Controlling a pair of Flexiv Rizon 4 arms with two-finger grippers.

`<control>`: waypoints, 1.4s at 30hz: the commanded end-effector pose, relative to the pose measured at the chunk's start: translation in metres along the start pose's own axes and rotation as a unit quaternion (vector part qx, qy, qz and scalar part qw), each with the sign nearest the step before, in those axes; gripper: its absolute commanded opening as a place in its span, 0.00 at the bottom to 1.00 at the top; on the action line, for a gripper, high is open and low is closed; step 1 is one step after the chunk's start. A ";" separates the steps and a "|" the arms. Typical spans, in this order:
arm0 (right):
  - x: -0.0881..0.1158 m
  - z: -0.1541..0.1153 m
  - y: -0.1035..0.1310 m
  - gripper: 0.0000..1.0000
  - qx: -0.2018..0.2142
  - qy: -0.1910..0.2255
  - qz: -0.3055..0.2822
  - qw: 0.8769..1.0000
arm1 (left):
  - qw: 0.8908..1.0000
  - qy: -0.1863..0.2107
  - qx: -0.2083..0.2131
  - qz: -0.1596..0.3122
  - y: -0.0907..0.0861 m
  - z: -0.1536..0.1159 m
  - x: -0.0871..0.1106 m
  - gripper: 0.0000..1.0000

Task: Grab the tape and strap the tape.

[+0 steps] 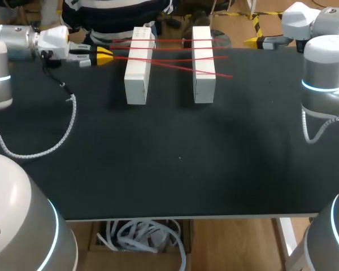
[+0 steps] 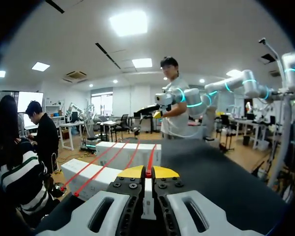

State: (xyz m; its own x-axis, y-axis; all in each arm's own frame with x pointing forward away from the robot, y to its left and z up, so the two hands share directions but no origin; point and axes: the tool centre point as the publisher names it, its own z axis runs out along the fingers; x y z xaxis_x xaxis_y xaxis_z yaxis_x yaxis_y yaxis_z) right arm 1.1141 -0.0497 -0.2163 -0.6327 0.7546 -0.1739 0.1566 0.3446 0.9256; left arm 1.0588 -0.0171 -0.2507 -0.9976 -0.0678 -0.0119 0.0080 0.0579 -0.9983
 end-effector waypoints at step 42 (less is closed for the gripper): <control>0.000 0.000 0.000 1.00 0.001 0.000 0.000 1.000 | 0.993 -0.018 0.110 -0.045 -0.053 0.045 0.005 0.00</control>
State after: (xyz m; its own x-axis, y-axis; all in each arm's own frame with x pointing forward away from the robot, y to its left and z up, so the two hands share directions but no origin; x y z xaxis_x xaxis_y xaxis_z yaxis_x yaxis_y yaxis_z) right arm 1.1141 -0.0497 -0.2162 -0.6327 0.7546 -0.1740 0.1566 0.3447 0.9256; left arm 1.0600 -0.0647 -0.2021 -0.9929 -0.0879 0.0797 -0.0638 -0.1704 -0.9833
